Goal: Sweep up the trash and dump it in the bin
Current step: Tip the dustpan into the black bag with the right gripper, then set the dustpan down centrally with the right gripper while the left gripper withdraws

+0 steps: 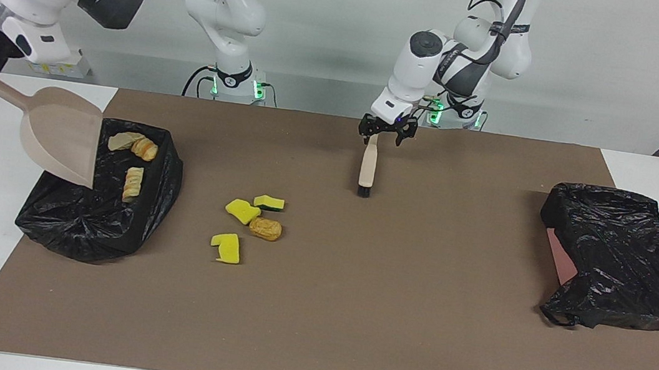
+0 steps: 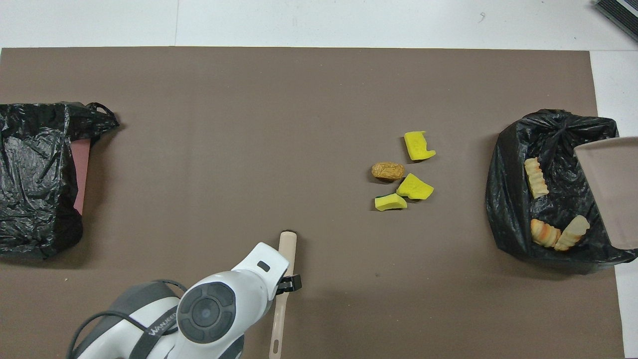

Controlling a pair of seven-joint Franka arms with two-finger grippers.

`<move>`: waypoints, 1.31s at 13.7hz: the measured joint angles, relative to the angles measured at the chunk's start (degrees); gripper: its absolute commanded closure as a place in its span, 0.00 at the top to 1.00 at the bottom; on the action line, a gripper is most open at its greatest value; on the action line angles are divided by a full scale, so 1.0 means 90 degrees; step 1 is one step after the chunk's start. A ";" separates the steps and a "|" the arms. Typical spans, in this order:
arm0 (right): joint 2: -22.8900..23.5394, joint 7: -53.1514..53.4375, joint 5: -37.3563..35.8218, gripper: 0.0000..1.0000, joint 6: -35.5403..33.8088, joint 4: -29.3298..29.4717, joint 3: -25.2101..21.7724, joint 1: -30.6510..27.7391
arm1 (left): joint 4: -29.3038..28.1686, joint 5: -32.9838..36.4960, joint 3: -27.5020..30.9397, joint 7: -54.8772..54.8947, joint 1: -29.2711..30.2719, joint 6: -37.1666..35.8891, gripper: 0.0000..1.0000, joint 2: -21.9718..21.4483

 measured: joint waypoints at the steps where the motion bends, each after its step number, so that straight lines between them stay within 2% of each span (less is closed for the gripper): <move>1: -0.0052 0.0285 0.0267 0.00 -0.0313 0.0152 0.0063 0.0006 | 0.0148 0.0000 0.0008 0.0081 0.0181 -0.0051 1.00 0.0024; 4: -0.0188 0.1609 0.1172 0.00 -0.1421 0.0550 0.0343 0.0199 | 0.0607 0.0001 0.0031 0.0507 0.0869 -0.0100 1.00 0.0127; 6: -0.0198 0.3276 0.1776 0.00 -0.2130 0.0598 0.0682 0.0509 | 0.1045 0.0001 0.0048 0.1037 0.1383 -0.0469 1.00 0.0217; 8: -0.0190 0.5011 0.2615 0.00 -0.2507 0.0584 0.1018 0.0805 | 0.1681 0.0002 0.0058 0.1667 0.1866 -0.1121 1.00 0.0414; 11: 0.0070 0.7755 0.3509 0.00 -0.2514 0.0554 0.1184 0.1688 | 0.2843 0.0010 0.0061 0.2627 0.2502 -0.2168 1.00 0.0893; 13: 0.0526 0.9771 0.3838 0.00 -0.2192 0.0546 0.1204 0.2513 | 0.3455 0.0014 0.0063 0.3156 0.2900 -0.2588 1.00 0.1156; 16: 0.1384 1.2506 0.4202 0.00 -0.1405 0.0584 0.1211 0.3440 | 0.3874 0.0020 0.0066 0.3984 0.3439 -0.2971 1.00 0.1242; 18: 0.1969 1.3714 0.4239 0.00 -0.0940 0.0797 0.1213 0.3836 | 0.4100 0.0026 0.0069 0.4647 0.3847 -0.3243 1.00 0.1244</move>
